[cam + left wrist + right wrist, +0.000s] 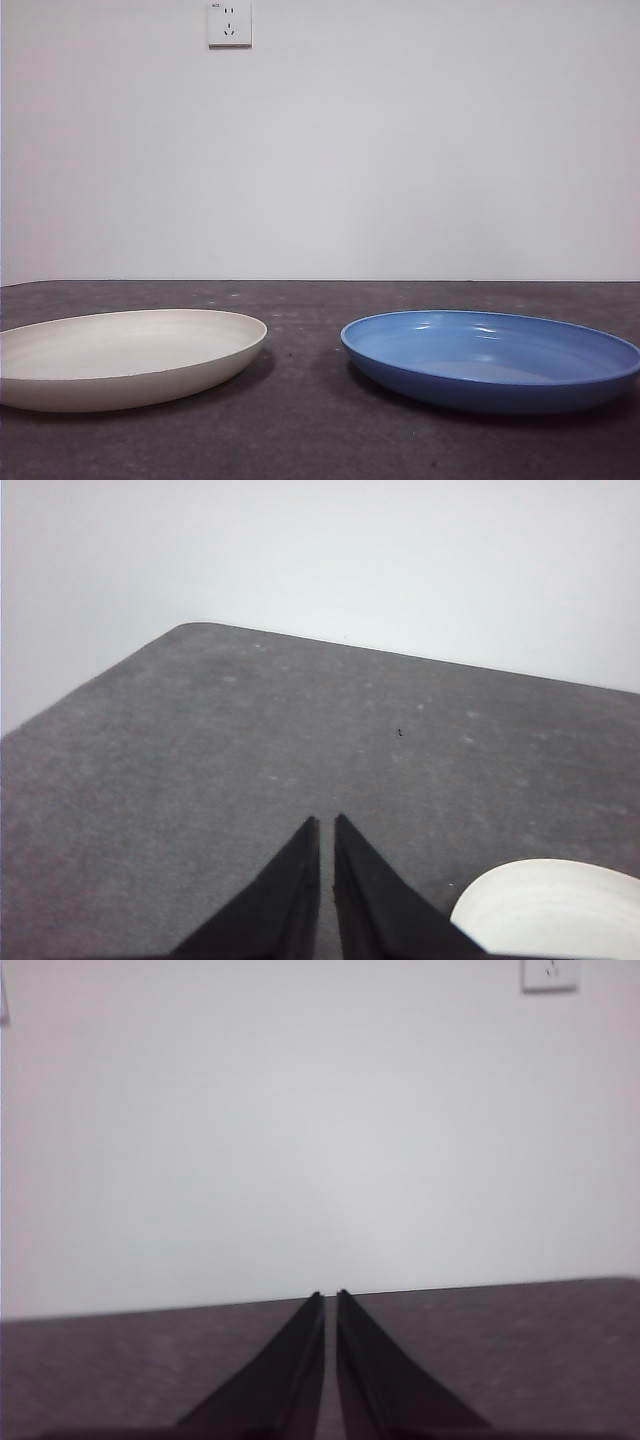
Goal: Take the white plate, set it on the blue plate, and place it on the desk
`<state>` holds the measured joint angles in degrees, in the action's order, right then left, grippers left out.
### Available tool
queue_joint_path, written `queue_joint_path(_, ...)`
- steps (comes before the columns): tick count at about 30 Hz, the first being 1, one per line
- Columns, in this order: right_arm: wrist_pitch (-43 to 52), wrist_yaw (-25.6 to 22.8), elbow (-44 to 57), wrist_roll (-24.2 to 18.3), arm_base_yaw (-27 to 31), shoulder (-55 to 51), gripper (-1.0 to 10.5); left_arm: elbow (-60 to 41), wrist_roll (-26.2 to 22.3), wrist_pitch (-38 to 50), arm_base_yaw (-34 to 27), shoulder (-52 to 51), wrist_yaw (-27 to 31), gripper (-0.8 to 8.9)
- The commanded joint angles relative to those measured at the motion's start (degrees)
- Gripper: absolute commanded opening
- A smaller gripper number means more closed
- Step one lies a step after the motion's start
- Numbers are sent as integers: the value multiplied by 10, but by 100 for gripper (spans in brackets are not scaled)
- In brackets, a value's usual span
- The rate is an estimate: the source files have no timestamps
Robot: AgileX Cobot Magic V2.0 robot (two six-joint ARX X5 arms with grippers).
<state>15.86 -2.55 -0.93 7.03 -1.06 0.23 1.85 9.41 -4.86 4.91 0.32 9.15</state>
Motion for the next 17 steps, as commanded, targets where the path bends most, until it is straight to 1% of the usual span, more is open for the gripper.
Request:
queue_joint_path(1,18,21,2,80,1,0,16,4,20,-4,0,0,-1,16)
queue_joint_path(2,31,23,2,81,1,0,16,9,21,-9,0,0,-1,16)
queue_joint_path(3,50,30,2,94,0,0,16,16,23,-18,0,0,-1,16)
queue_joint_path(5,60,41,0,110,1,0,16,26,31,-28,0,6,-1,16)
queue_joint_path(6,43,57,-6,110,1,0,16,33,39,-33,0,12,-1,16)
queue_joint_path(8,-30,83,-28,109,1,1,16,49,47,-35,0,28,-2,16)
queue_joint_path(9,-92,90,-48,105,0,7,16,59,50,-34,0,40,-2,16)
queue_joint_path(10,-139,90,-64,99,0,15,16,71,52,-33,0,53,-2,16)
queue_joint_path(12,-196,90,-90,89,1,35,16,98,52,-33,1,83,-2,16)
queue_joint_path(14,-220,88,-115,86,1,61,16,129,52,-33,2,118,-2,16)
queue_joint_path(17,-219,88,-148,87,0,103,16,184,52,-32,9,178,-2,16)
